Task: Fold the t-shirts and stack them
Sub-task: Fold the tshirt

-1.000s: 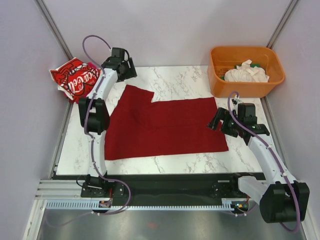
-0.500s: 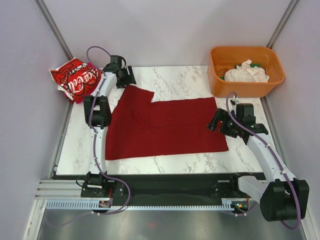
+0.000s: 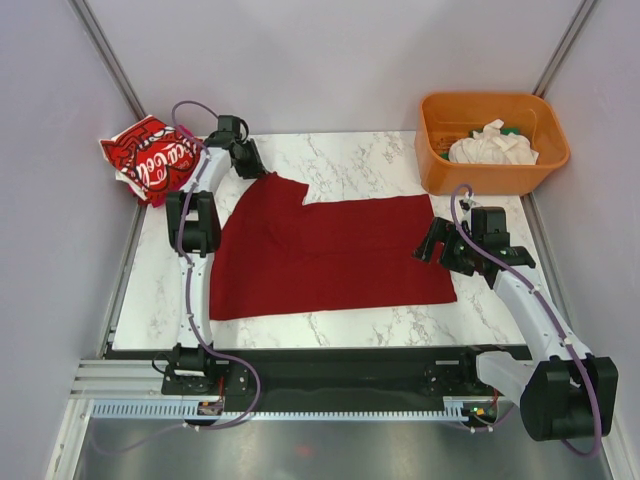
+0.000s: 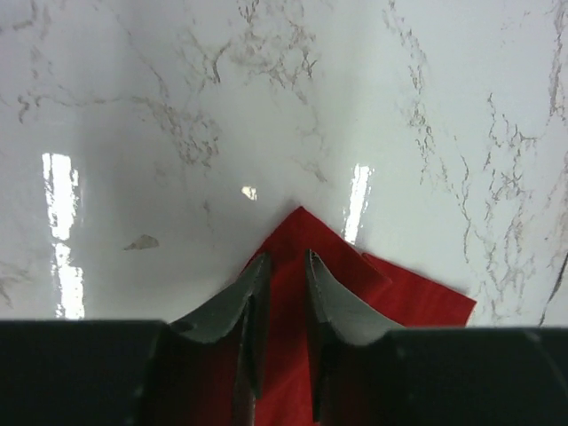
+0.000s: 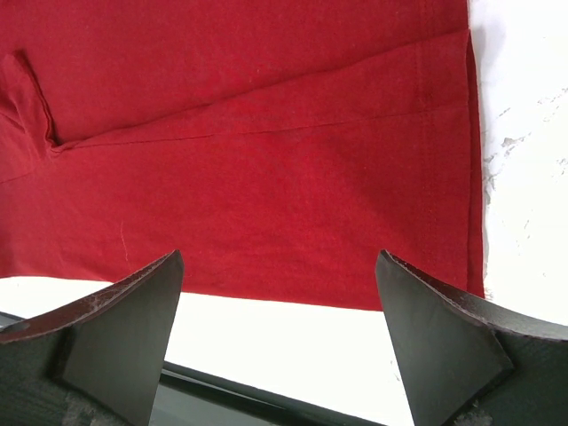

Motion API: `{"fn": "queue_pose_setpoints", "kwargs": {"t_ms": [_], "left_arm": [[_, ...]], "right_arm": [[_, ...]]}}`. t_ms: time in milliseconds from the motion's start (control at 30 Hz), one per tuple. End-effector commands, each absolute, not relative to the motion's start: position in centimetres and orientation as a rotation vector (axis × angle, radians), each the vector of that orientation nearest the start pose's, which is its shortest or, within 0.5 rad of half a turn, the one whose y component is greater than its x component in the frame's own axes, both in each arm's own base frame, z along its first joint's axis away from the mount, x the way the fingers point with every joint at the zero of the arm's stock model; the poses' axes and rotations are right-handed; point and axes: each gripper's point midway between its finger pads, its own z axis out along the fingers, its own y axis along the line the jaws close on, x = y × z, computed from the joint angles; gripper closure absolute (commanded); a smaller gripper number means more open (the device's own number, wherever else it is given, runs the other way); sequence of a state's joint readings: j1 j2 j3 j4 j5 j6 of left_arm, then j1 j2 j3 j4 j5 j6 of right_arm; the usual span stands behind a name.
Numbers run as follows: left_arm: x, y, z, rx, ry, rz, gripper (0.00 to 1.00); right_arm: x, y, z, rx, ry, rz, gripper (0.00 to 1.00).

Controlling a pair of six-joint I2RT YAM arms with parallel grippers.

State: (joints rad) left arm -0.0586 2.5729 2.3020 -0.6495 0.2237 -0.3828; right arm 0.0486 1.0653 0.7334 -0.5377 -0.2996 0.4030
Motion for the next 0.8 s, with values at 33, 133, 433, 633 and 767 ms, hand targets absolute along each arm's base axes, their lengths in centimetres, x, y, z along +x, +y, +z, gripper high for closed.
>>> {"fn": "queue_pose_setpoints", "kwargs": {"t_ms": [33, 133, 433, 633, 767], "left_arm": [[59.4, -10.7, 2.0, -0.303, 2.549, -0.562, 0.85], [59.6, -10.7, 2.8, -0.298, 2.534, -0.563, 0.98], [60.7, -9.7, 11.5, -0.269, 2.377, -0.504, 0.98], [60.1, -8.5, 16.9, -0.243, 2.288, -0.436, 0.98], [59.9, -8.3, 17.4, -0.241, 2.282, -0.417, 0.98]], "right_arm": [[26.7, 7.8, 11.6, 0.283, 2.438, 0.542, 0.02], [26.7, 7.8, 11.5, 0.287, 2.442, 0.539, 0.02], [28.1, 7.7, 13.0, 0.293, 2.413, 0.535, 0.02], [29.8, 8.0, 14.9, 0.307, 2.371, 0.552, 0.02], [31.2, 8.2, 16.2, 0.328, 2.335, 0.572, 0.02]]}}
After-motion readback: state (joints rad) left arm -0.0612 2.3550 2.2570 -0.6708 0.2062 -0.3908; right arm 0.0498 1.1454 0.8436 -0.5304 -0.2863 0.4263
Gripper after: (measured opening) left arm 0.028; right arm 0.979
